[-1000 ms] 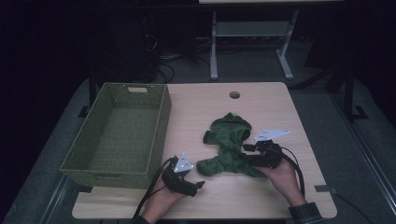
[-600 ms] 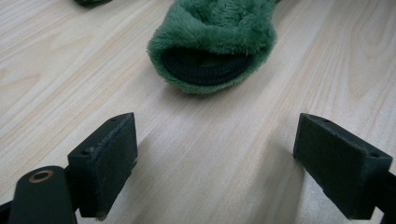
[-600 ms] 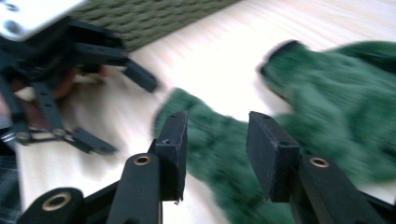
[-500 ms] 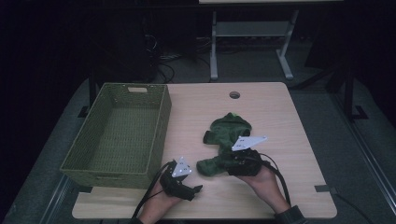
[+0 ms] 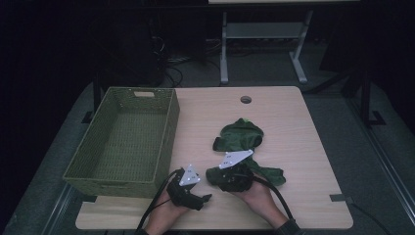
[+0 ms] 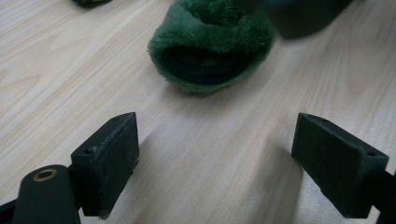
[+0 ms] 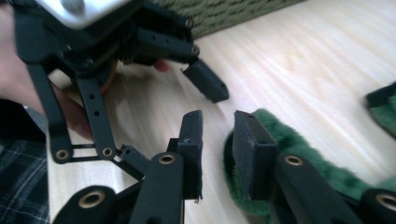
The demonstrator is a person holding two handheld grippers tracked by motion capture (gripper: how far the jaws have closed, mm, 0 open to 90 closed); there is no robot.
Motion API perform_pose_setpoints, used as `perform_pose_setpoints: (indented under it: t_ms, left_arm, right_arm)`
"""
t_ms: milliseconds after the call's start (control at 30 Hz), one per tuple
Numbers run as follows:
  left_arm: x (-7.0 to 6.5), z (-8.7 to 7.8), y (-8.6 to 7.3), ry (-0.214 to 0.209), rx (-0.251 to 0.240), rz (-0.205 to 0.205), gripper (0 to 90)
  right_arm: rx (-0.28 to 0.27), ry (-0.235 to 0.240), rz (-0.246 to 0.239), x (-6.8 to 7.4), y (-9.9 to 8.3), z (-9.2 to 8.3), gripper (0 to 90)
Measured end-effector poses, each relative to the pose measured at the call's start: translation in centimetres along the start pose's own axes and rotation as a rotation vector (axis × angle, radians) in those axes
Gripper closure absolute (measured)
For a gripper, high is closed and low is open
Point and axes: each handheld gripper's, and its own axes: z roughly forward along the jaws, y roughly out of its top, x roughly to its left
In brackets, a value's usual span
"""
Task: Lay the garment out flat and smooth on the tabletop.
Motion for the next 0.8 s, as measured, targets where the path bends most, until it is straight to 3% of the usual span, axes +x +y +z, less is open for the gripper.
perform_pose_setpoints:
  t_ms: [167,433,600,800]
  left_arm:
    - [0.0,0.0,0.0,0.001,-0.001,0.003,14.2]
    - [0.1,0.0,0.0,0.003,0.005,0.016,14.2]
    - [0.1,0.0,0.0,-0.001,0.006,0.009,14.2]
    - [0.1,0.0,0.0,-0.001,0.007,0.012,14.1]
  right_arm:
    - [0.042,-0.015,0.004,-0.3,-0.1,1.6,72.2]
    - [0.102,-0.091,-0.012,-0.5,-1.0,3.5,70.0]
    - [0.084,-0.15,-0.036,-0.2,-1.4,3.7,82.7]
    - [0.082,-0.118,-0.018,-0.3,-1.5,3.6,87.1]
